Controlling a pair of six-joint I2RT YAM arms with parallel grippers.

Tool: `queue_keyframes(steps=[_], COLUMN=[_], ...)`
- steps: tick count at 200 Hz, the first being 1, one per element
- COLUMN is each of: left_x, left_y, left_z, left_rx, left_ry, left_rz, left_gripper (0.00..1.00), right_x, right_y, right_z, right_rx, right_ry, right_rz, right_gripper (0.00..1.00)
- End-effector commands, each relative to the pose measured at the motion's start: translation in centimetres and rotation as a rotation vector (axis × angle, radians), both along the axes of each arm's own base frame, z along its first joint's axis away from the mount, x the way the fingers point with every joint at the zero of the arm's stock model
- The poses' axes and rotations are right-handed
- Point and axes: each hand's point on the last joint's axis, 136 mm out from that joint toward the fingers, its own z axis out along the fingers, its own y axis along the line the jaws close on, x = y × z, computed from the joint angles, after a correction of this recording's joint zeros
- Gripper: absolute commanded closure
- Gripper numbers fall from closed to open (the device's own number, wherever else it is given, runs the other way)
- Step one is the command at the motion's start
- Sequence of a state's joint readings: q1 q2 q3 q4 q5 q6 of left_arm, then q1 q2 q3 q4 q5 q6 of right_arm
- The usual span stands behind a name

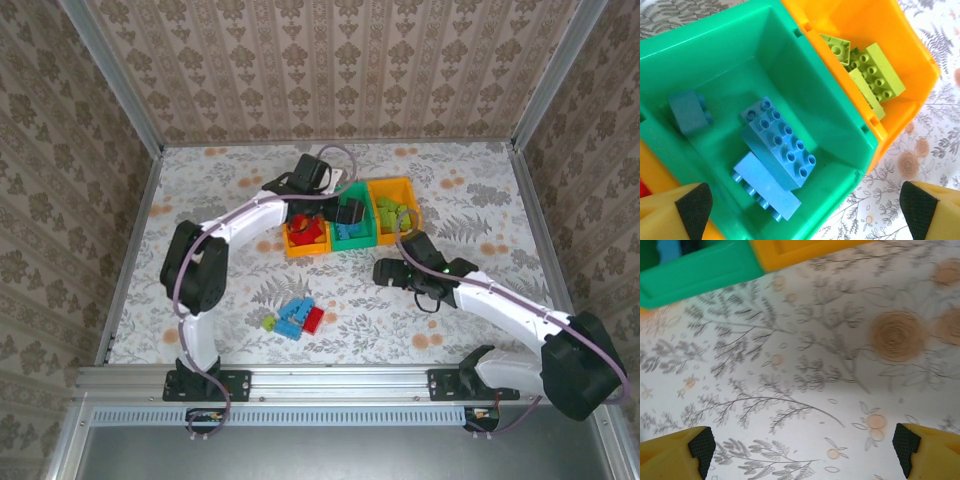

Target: Sort the legos into containers by color

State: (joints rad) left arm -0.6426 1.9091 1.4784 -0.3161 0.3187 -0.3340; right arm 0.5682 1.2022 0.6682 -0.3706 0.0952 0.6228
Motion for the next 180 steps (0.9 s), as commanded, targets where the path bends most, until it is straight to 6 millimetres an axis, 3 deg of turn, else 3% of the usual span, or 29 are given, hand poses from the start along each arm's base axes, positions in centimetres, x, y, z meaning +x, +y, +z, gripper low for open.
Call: queue_keyframes(steps=[1, 38, 66, 92, 136, 180], left_x=[0.0, -0.4, -0.7, -1.0, -1.6, -2.4], left_y=[-0.2, 3.1, 5.6, 8.2, 11.4, 12.8], left_z=[5.5, 5.6, 4.7, 4.0, 3.5, 3.6], left_rx=[-0.131, -0.095, -0.09, -0.08, -0.062, -0.053], left_ry=[-0.15, -0.208, -0.189, -0.177, -0.166, -0.173], left_rz=[0.012, 0.094, 0.162, 0.222, 0.278, 0.304], left_gripper=[0.0, 0.0, 0.0, 0.0, 0.0, 0.0], right_x=[0.7, -1.1, -3.5, -5.9, -8.8, -8.3], right_y=[2.7, 8.6, 13.3, 16.4, 18.2, 19.0], right_z=[1.2, 0.0, -1.1, -2.0, -3.1, -3.0], right_rx=[-0.055, -0.117, -0.136, -0.126, -0.187, -0.259], right_ry=[-0.069, -0.029, 0.005, 0.03, 0.02, -0.02], right_rz=[0.157, 0.421, 0.601, 0.723, 0.932, 1.047], right_gripper=[0.05, 0.05, 0.05, 0.05, 0.0, 0.0])
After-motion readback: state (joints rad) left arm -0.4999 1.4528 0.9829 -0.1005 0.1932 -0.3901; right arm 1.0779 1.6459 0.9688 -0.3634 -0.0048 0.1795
